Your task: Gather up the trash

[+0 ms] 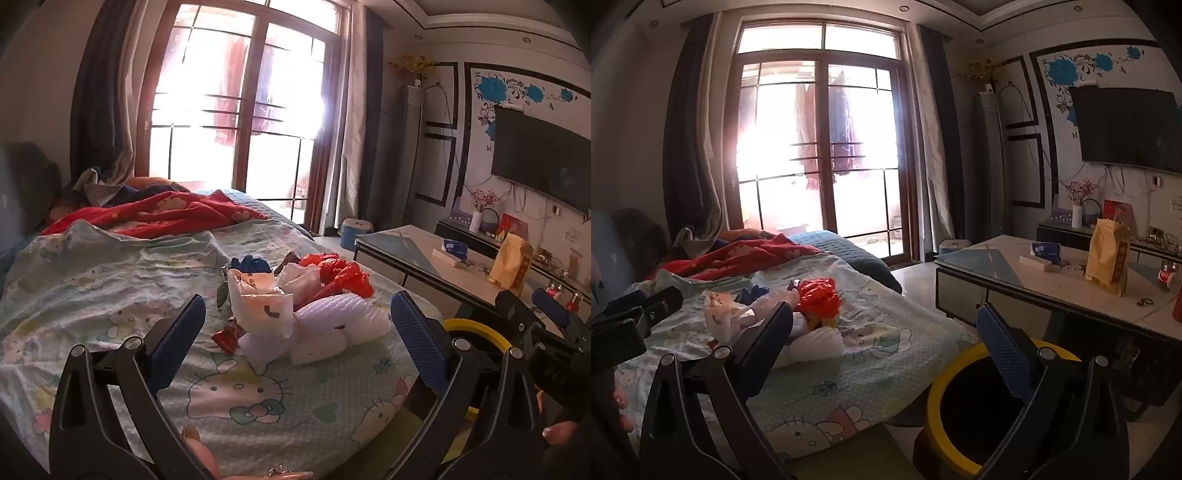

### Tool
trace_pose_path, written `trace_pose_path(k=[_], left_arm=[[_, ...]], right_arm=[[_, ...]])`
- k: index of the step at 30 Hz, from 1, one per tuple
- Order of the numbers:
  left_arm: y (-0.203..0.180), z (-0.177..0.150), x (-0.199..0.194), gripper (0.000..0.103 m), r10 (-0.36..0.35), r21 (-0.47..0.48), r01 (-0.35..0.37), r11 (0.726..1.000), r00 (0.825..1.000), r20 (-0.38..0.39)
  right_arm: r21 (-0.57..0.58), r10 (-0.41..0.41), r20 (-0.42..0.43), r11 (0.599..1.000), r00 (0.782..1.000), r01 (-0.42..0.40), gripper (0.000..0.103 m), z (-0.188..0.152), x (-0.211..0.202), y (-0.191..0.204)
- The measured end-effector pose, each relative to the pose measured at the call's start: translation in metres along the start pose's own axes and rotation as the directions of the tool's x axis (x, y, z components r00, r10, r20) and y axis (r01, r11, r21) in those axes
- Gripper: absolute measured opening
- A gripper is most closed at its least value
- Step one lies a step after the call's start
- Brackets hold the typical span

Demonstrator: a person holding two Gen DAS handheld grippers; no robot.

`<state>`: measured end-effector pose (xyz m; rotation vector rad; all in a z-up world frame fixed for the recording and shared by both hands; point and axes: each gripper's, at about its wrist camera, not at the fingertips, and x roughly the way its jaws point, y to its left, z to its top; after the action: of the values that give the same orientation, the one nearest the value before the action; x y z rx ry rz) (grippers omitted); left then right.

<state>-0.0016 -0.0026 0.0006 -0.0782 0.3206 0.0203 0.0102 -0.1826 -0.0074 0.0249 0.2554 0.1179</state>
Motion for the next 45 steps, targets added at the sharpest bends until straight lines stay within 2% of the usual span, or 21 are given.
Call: trace_pose_path(k=[1, 45], left_arm=[[0.004, 0.001, 0.002, 0.092, -0.023, -0.043, 0.022, 0.999, 1.0, -0.019], [-0.004, 0.002, -0.008, 0.092, -0.035, -0.023, 0.034, 0.999, 0.999, -0.013]], right_arm=[[0.002, -0.002, -0.003, 1.0, 1.0, 0.002, 0.097, 0.0, 0.0, 0.0], [-0.002, 0.006, 0.002, 1.0, 1.0, -0.006, 0.097, 0.006, -0.004, 0.005]])
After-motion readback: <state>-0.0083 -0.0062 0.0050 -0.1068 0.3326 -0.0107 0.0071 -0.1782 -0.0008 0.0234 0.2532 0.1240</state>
